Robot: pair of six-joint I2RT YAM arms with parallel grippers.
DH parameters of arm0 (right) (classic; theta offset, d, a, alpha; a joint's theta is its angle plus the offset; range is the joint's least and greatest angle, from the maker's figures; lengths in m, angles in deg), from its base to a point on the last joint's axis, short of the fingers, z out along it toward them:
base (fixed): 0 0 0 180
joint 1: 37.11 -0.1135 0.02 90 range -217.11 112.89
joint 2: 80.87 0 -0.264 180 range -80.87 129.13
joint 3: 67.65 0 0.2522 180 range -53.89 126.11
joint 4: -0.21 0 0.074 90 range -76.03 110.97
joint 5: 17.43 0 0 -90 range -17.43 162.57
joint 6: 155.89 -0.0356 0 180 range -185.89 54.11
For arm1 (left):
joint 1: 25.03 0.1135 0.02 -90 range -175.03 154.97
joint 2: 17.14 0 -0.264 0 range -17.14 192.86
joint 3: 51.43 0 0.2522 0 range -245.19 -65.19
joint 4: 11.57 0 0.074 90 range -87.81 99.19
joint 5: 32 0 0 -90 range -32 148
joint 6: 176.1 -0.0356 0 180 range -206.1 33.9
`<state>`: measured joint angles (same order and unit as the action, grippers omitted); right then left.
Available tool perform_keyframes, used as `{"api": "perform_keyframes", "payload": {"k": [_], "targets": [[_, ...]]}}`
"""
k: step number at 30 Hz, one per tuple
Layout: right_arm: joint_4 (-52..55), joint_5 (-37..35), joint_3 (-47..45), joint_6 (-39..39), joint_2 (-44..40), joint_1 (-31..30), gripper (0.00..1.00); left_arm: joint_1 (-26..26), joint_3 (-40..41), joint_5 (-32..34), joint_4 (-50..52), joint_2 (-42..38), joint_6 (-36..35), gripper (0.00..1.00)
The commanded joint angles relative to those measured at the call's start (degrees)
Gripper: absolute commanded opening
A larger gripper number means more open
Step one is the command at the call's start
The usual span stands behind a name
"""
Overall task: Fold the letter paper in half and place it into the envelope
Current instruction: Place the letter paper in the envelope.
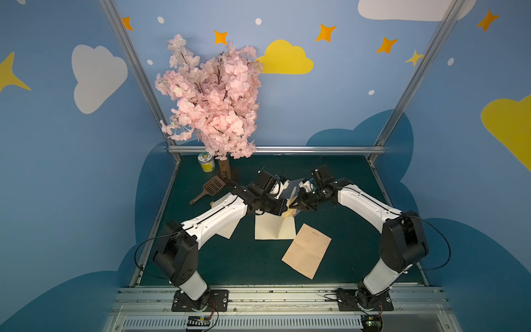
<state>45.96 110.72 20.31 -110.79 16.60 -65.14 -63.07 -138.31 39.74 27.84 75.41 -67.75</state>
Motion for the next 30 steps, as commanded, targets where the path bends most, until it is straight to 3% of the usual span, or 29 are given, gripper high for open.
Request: {"api": "perform_keyframes", "payload": {"k": [1, 11, 18, 30], "targets": [[-7.62, 3.94, -1.9, -2.11, -1.1, -0.34, 0.0, -0.11, 2.62, -2.89, -3.3, -2.25, 0.23, 0.03], [-10.22, 6.41, -2.99, -2.38, -0.06, -0.01, 0.0, 3.99, 11.56, -13.26, -17.51, -4.91, 6.78, 0.03], [-5.76, 6.52, 0.62, 0.17, 4.39, -0.25, 0.0, 7.43, 16.51, -20.26, -27.34, -5.77, 12.35, 0.03], [0.97, 5.21, 5.0, 4.3, 8.39, -1.86, 0.0, 9.54, 20.58, -23.84, -39.37, -4.64, 20.21, 0.03]]}}
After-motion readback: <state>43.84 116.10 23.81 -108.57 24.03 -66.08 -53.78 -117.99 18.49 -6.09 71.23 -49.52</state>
